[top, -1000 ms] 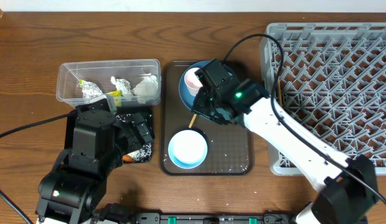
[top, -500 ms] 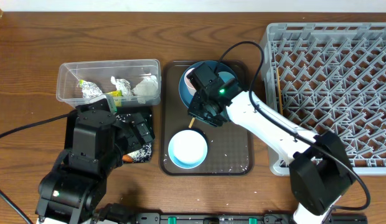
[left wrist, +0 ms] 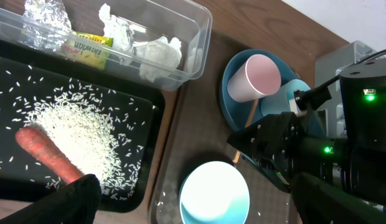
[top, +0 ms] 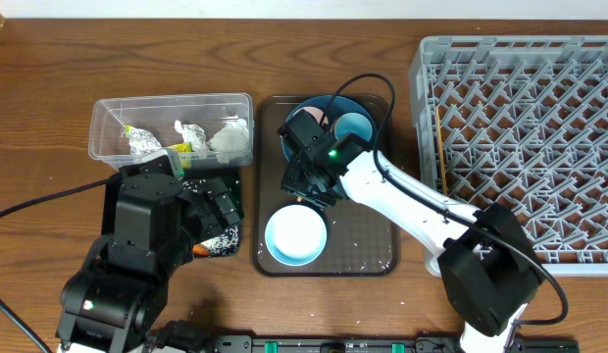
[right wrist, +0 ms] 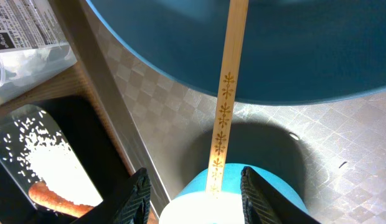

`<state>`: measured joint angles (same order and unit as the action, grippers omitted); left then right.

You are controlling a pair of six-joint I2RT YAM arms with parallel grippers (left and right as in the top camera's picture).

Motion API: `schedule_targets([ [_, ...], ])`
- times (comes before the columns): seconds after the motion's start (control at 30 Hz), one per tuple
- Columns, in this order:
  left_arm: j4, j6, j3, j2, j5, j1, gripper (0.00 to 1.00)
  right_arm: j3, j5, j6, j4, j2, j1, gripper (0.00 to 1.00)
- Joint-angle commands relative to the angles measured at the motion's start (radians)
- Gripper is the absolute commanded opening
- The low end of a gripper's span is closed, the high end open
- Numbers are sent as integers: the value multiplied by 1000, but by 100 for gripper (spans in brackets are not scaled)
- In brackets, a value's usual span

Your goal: Sort waste into correct bins and load items into the dishwasher rack

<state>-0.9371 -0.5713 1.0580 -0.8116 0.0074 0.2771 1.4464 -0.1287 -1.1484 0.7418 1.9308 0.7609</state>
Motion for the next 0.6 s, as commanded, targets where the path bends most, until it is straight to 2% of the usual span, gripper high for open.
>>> schedule_targets([
  [0.0, 0, 11, 18, 3, -16, -4, 100, 10, 21, -26, -2, 18, 7, 43],
  [0.27, 0, 11, 18, 3, -16, -4, 100, 10, 26, -26, 24, 18, 8, 37],
  [0.57, -1, 11, 18, 3, -16, -4, 100, 10, 74, -71, 37, 18, 9, 36],
])
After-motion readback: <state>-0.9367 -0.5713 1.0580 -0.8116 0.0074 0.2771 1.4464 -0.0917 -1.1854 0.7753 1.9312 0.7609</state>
